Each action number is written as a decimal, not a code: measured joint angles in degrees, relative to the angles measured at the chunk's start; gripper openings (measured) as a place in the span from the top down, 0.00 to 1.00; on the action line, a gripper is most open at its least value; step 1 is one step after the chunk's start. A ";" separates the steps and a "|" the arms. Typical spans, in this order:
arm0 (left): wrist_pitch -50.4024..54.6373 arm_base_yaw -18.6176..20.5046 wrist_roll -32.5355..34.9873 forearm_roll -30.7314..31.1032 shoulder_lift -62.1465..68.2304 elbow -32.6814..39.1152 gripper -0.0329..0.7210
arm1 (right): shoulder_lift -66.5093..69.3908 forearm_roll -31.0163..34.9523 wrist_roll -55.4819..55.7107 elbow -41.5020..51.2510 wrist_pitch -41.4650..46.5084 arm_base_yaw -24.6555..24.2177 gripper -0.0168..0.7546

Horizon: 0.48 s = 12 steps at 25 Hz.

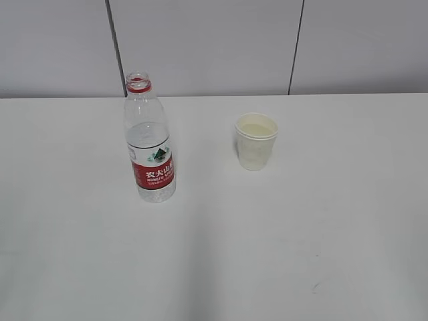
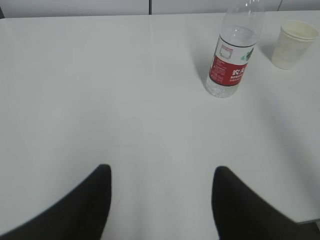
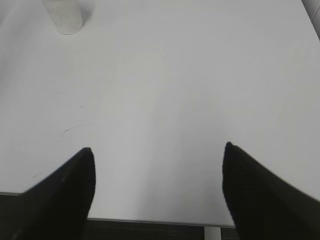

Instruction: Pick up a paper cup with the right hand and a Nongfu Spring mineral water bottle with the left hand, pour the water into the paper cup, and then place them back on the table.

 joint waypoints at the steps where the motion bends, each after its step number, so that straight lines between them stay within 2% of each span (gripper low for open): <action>1: 0.00 0.00 0.00 0.00 0.00 0.00 0.42 | 0.00 0.00 0.00 0.00 0.00 0.00 0.22; 12: 0.00 0.00 0.00 0.00 0.00 0.00 0.44 | 0.00 0.00 0.00 0.00 0.00 0.00 0.22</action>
